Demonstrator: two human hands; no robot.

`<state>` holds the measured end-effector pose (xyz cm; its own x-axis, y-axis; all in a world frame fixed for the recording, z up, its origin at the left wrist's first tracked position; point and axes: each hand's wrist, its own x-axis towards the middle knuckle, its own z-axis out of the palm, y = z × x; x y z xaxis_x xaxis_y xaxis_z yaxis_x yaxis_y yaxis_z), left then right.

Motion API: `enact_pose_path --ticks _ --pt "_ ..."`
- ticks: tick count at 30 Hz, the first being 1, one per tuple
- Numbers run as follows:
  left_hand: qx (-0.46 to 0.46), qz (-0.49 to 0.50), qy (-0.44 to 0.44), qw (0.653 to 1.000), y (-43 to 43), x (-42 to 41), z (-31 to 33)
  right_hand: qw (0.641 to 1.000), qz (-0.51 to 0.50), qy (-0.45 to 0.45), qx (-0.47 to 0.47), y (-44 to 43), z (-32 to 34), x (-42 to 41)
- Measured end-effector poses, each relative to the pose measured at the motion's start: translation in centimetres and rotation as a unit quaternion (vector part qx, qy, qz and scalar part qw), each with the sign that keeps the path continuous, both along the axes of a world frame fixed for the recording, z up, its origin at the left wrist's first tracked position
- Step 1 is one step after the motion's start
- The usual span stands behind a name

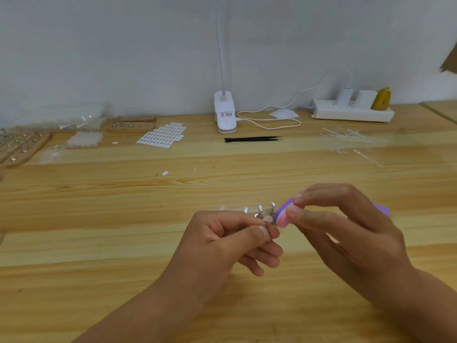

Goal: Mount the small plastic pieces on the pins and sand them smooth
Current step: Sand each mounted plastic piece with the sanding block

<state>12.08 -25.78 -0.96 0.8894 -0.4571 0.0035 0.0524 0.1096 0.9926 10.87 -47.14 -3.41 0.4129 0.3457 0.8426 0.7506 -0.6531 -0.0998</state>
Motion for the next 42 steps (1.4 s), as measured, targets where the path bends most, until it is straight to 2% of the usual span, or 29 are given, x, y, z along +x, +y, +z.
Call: enact_pose_path --ticks 3,6,10,13,15,18,20,22,24,28,30,32,34,36,38,42 --pt "-0.003 -0.008 0.002 1.000 0.1 0.2 0.0 1.000 0.007 -0.002 0.029 0.4 0.2 -0.2" --pt "-0.007 -0.034 0.000 0.999 0.0 0.1 0.0 1.000 0.013 -0.009 0.002 0.8 -0.2 -0.5" --pt "-0.007 -0.044 0.010 0.999 0.2 0.2 0.1 0.999 -0.022 0.001 0.023 0.1 0.5 -0.1" --pt "-0.004 -0.069 0.029 0.997 0.0 0.2 0.1 0.998 0.014 0.003 0.059 1.0 0.6 -0.9" --pt "-0.012 -0.095 0.048 0.994 -0.2 0.1 0.1 0.998 0.039 0.015 0.047 1.6 0.3 -1.2" --pt "-0.029 -0.117 0.082 0.989 -0.3 0.1 0.2 1.000 0.010 0.019 0.021 0.9 0.4 -0.5" --pt "-0.023 -0.123 0.088 0.988 -0.1 0.3 0.2 0.999 -0.005 0.027 0.036 0.7 0.5 -0.5" --pt "-0.013 -0.124 0.083 0.989 -0.1 0.3 0.2 0.998 0.008 0.035 0.042 1.2 0.4 -0.9" --pt "-0.004 -0.127 0.072 0.989 -0.2 0.2 0.2 0.999 0.024 0.041 0.008 1.4 -0.1 -1.1" --pt "0.008 -0.130 0.069 0.989 0.0 0.2 0.5 0.998 -0.015 0.061 0.024 0.4 0.4 -0.3" --pt "0.012 -0.133 0.064 0.989 0.2 0.3 0.6 0.996 0.013 0.066 0.052 1.0 0.5 -0.8" --pt "0.016 -0.139 0.054 0.989 0.2 0.2 0.6 0.995 0.045 0.080 0.040 1.5 0.1 -1.3" --pt "0.018 -0.150 0.047 0.987 0.3 0.2 0.6 0.998 0.033 0.062 0.000 1.0 0.1 -1.0" --pt "0.016 -0.153 0.043 0.987 0.4 0.3 0.7 0.999 0.003 0.051 0.009 0.6 0.4 -0.6" --pt "0.019 -0.149 0.037 0.988 0.5 0.3 0.9 0.999 0.013 0.043 0.030 1.0 0.6 -0.8" --pt "0.022 -0.161 0.027 0.986 0.5 0.3 0.8 0.999 0.028 0.041 -0.008 1.0 0.0 -1.0"
